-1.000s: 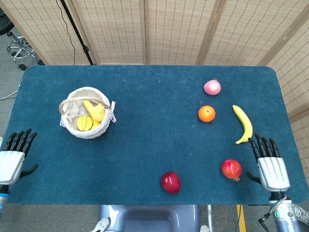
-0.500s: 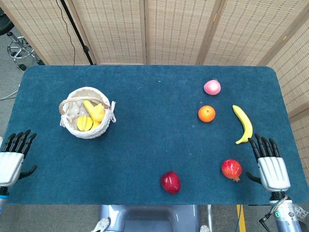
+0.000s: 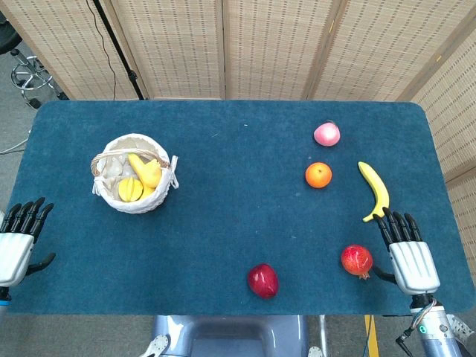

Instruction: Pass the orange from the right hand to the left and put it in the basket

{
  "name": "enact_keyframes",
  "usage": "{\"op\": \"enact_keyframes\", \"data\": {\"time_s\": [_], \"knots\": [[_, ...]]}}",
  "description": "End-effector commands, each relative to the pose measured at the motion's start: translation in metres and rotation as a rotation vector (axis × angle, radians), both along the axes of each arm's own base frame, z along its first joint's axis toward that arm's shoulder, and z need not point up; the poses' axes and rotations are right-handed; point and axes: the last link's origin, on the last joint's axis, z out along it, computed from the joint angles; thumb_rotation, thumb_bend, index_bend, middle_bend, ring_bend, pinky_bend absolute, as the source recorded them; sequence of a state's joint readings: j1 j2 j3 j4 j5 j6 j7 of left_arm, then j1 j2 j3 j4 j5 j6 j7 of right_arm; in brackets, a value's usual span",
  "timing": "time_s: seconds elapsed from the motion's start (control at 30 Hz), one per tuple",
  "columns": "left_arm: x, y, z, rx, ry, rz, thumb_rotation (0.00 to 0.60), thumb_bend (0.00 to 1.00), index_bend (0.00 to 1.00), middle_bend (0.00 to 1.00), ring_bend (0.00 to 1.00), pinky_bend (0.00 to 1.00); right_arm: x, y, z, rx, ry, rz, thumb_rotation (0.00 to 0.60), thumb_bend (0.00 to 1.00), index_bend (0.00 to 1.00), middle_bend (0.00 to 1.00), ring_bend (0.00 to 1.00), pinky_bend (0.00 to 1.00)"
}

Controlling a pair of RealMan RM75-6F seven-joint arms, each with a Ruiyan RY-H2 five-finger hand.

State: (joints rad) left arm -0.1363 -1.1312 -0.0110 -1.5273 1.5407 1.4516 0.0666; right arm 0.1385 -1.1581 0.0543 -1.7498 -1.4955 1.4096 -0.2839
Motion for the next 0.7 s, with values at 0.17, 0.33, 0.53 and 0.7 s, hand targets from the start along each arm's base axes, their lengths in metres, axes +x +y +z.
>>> {"op": "enact_keyframes", "data": {"time_s": [0.17,0.33,0.53,0.7], "knots": [[0.002,0.002,0.0,-0.005,-0.003,-0.007,0.6,0.18,0.0,0.0,0.0,0.01,0.008,-0.025,-0.005,0.095,-0.081,0.016,0.6,0.01,0.0,0.0,0.0,0.0],[0.002,0.002,-0.002,-0.018,0.001,-0.005,0.6,0.18,0.0,0.0,0.0,0.01,0.024,-0.05,-0.029,0.208,-0.094,0.062,0.6,0.01,0.0,0.0,0.0,0.0],[0.001,0.004,-0.005,-0.029,0.002,-0.002,0.6,0.18,0.0,0.0,0.0,0.01,0.052,-0.083,-0.065,0.348,-0.128,0.098,0.6,0.01,0.0,0.0,0.0,0.0],[0.001,0.005,-0.008,-0.04,0.006,0.002,0.6,0.18,0.0,0.0,0.0,0.01,0.072,-0.111,-0.093,0.412,-0.12,0.114,0.6,0.01,0.0,0.0,0.0,0.0]]}}
